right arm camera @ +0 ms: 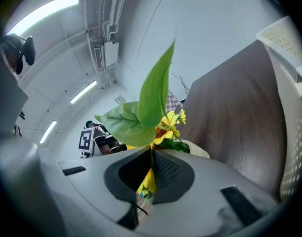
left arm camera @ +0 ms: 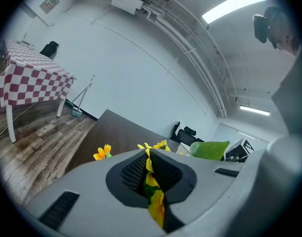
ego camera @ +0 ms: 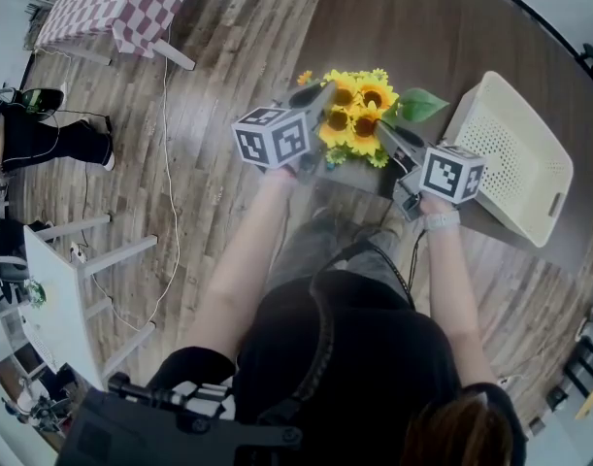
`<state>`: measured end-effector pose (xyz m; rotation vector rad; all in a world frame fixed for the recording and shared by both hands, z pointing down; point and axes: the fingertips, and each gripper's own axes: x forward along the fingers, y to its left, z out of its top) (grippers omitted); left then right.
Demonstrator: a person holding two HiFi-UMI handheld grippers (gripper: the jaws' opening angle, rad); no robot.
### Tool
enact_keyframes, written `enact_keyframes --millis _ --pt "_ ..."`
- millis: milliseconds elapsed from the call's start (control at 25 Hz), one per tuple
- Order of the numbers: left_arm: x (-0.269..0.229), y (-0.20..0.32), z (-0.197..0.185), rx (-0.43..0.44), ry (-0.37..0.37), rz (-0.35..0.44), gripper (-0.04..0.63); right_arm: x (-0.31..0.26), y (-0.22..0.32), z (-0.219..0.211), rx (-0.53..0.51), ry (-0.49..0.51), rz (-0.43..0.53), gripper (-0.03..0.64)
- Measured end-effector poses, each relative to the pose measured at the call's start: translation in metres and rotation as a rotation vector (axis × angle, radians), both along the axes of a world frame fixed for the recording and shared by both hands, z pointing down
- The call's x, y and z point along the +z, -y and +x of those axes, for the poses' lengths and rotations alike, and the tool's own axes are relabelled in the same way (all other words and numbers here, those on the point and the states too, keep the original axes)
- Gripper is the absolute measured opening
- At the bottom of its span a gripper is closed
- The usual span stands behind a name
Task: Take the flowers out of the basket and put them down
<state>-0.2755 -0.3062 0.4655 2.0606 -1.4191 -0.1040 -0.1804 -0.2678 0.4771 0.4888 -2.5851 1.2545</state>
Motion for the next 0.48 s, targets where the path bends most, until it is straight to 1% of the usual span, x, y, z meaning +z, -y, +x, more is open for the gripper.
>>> enact_keyframes --millis 120,480 --pt "0.0002 -0.0006 -0.0003 -0.002 0.003 0.006 0.005 0.0022 0.0002 0.0012 0.012 -0.038 0.026 0.009" --pt "0.0008 -0.0045 0.0008 -0.003 0.029 0.025 0.016 0.0039 0.0002 0.0096 0.062 -0.071 0.055 0.037"
